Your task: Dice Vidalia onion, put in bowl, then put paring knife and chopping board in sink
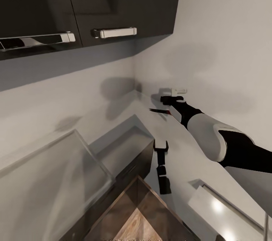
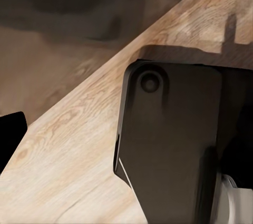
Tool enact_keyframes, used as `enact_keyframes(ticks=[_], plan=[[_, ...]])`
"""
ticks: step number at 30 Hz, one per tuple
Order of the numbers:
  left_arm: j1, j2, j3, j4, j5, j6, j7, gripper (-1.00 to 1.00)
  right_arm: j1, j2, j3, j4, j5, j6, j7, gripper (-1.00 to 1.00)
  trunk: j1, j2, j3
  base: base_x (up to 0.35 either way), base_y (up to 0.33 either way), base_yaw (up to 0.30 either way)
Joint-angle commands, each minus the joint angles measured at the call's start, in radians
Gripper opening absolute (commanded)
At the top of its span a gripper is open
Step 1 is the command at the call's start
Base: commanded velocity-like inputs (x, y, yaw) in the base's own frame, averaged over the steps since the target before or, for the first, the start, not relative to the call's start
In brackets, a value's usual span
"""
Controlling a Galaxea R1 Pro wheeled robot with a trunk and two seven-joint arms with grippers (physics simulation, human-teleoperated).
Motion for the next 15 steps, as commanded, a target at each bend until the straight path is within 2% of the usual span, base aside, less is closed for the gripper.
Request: enact_keyframes(ticks=[1, 15], plan=[[0.000, 0.002, -0.007, -0.002, 0.007, -0.003, 0.009, 1.00, -0.001, 0.000, -0.008, 0.000, 0.010, 0.002, -0.003, 1.00, 0.001, -0.002, -0.003, 0.000, 0.000, 0.000], [0.000, 0.002, -0.007, -0.001, 0.007, -0.003, 0.009, 1.00, -0.001, 0.000, -0.009, 0.000, 0.010, 0.002, -0.003, 1.00, 0.001, -0.002, -0.026, 0.030, 0.000, 0.000]])
